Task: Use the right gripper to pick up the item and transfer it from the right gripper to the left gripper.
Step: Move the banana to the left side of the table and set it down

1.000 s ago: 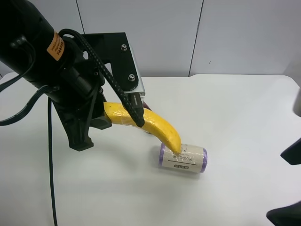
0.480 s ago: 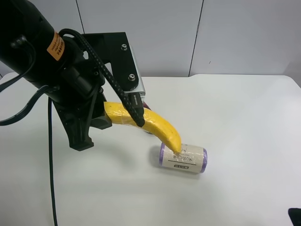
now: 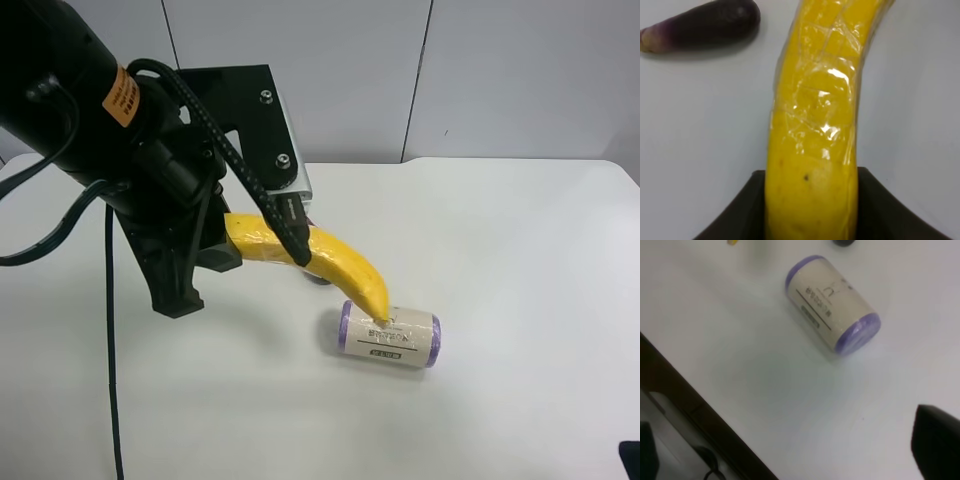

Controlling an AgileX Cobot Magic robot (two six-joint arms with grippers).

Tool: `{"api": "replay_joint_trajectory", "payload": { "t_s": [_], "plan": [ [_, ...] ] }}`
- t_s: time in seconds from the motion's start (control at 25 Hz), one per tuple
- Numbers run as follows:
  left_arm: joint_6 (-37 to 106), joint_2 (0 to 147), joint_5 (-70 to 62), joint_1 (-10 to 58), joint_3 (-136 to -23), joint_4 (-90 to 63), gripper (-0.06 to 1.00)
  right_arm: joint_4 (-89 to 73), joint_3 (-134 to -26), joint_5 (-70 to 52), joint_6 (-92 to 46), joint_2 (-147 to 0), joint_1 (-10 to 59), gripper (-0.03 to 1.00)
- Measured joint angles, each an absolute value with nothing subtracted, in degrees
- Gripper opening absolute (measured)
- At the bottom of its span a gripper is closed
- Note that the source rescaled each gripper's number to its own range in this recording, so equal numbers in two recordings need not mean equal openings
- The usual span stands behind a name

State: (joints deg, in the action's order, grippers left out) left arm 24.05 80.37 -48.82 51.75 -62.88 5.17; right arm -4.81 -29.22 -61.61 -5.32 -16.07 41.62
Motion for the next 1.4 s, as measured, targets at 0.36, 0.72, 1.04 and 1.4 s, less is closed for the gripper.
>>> {"api": "replay_joint_trajectory", "payload": {
  "t_s": [0.36,0.72,1.04,1.4],
  "plan": [
    [24.1,80.4,-46.0,51.7,-62.9,5.2,0.03,-4.9,-29.2,-61.6,-5.3,-5.6,20.9,1.00],
    [23.1,80.4,-44.1,51.7,-62.9,5.2,0.03,-4.9,-29.0,-61.6,-5.3,0.1,11.5,1.00],
    [14.2,80.4,-42.7,39.8,-62.9,4.5,0.03,-4.9,-28.9,-61.6,-5.3,0.1,11.5,1.00],
    [13.9,80.4,-38.9,17.3,-62.9,-0.8,0.03,-4.9,-28.9,-61.6,-5.3,0.1,11.5,1.00]
  ]
}}
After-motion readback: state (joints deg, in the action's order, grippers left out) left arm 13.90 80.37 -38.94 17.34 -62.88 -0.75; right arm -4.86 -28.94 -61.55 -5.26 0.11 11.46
